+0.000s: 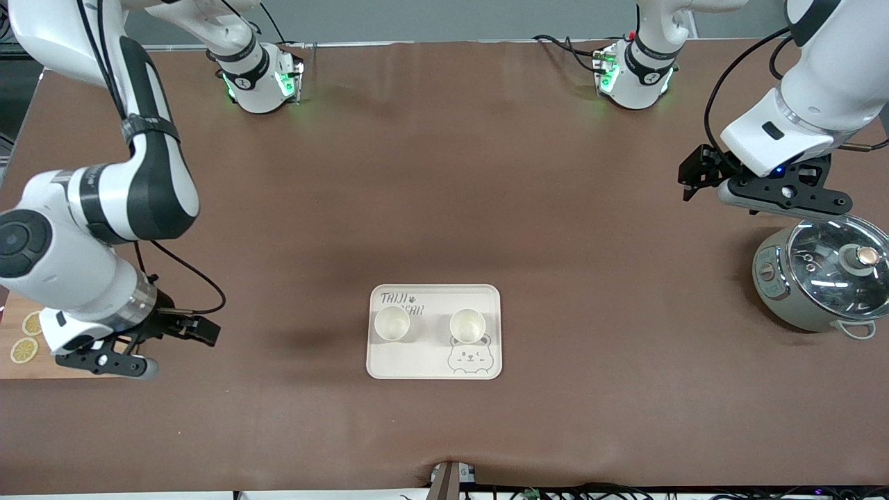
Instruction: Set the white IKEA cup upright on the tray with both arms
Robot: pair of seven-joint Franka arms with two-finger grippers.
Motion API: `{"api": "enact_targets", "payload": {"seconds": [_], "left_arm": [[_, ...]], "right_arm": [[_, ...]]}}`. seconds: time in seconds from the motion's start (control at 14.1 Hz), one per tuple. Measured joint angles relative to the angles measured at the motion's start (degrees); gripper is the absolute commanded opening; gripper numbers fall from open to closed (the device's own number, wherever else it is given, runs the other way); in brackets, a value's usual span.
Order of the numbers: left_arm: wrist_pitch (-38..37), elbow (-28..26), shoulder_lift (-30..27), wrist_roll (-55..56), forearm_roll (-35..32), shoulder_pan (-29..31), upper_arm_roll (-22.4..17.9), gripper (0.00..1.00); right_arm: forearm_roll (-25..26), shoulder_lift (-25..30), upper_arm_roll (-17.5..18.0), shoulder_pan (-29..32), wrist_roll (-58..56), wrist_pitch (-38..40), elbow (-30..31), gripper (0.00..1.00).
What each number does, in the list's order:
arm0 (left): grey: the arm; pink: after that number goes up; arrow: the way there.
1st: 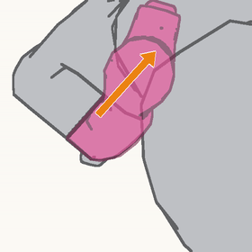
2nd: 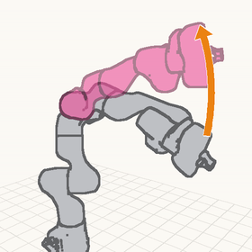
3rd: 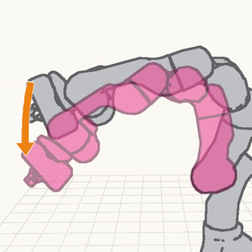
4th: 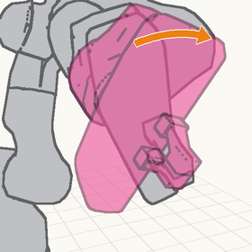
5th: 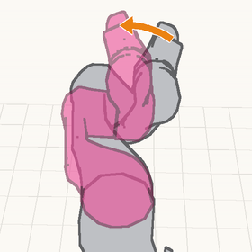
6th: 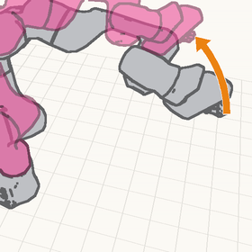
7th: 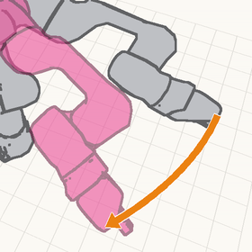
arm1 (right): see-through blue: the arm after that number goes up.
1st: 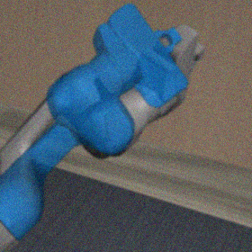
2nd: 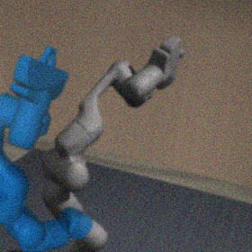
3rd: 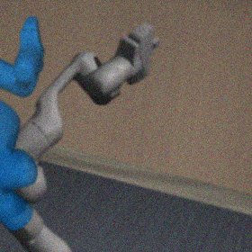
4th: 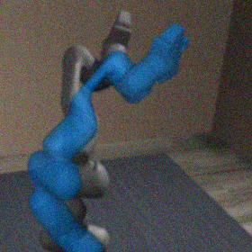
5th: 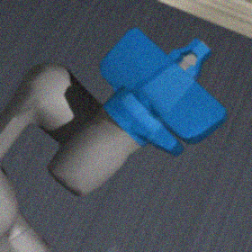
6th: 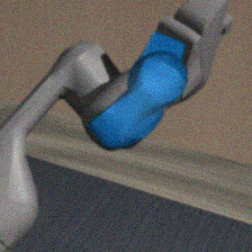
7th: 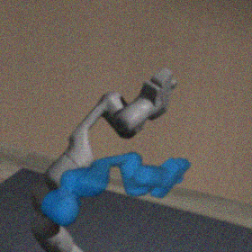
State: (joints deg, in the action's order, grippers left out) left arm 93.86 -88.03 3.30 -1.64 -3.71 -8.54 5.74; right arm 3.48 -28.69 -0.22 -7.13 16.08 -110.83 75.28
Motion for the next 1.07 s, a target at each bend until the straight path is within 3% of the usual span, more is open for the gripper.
{"api": "enact_targets", "payload": {"seconds": [0.78, 1.07], "left_arm": [[0.00, 0.25, 0.84, 0.01, 4.52, 0.40, -0.35, 1.00], [0.00, 0.45, 0.90, 0.04, 4.52, 0.41, -0.36, 1.00]], "right_arm": [[-3.24, 17.46, 0.03, 7.65, -12.28, 0.65, 16.43, 1.00], [-3.26, 22.16, 0.02, 9.35, -15.00, 5.75, 18.80, 1.00]]}}
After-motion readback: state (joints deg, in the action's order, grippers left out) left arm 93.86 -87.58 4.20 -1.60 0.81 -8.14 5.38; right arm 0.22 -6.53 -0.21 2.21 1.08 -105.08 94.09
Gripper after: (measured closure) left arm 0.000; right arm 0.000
